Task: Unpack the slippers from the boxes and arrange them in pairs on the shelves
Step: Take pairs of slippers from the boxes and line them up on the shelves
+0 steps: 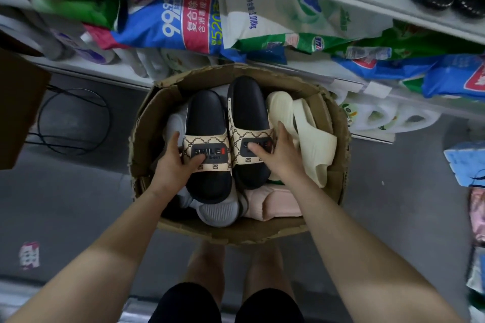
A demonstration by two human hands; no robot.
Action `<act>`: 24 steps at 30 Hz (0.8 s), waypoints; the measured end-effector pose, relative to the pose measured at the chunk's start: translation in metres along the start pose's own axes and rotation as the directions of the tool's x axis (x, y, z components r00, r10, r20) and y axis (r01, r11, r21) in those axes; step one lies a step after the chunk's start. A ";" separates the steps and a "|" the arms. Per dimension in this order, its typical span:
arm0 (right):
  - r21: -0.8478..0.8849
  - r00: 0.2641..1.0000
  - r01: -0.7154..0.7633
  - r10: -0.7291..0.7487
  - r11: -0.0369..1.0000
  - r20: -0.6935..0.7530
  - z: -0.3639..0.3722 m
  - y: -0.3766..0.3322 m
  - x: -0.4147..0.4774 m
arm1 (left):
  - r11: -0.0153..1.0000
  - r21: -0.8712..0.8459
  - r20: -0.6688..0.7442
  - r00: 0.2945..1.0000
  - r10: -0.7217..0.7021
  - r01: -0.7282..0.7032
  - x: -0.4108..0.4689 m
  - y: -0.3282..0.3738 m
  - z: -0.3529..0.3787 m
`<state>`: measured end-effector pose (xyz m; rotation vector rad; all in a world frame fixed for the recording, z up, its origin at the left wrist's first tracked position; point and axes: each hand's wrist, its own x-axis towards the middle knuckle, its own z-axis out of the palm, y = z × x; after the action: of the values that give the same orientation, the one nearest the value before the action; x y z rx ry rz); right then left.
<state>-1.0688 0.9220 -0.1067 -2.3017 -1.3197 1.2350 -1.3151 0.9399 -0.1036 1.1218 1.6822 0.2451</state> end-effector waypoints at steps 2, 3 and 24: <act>-0.042 0.998 0.029 -0.027 0.999 0.051 0.003 0.006 0.005 | 1.000 0.008 0.006 1.000 0.009 -0.009 0.001 -0.001 0.000; -0.022 0.996 0.046 -0.044 0.999 0.078 0.002 0.007 0.007 | 1.000 0.000 0.009 1.000 0.024 -0.024 0.000 -0.001 -0.001; 0.311 0.989 -0.003 -0.043 0.950 0.140 -0.033 -0.008 -0.022 | 0.977 -0.180 0.054 0.991 0.124 -0.112 -0.026 0.010 -0.030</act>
<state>-1.0545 0.9157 -0.0693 -2.0072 -1.0939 1.5072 -1.3343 0.9357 -0.0671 1.0860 1.5071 0.4203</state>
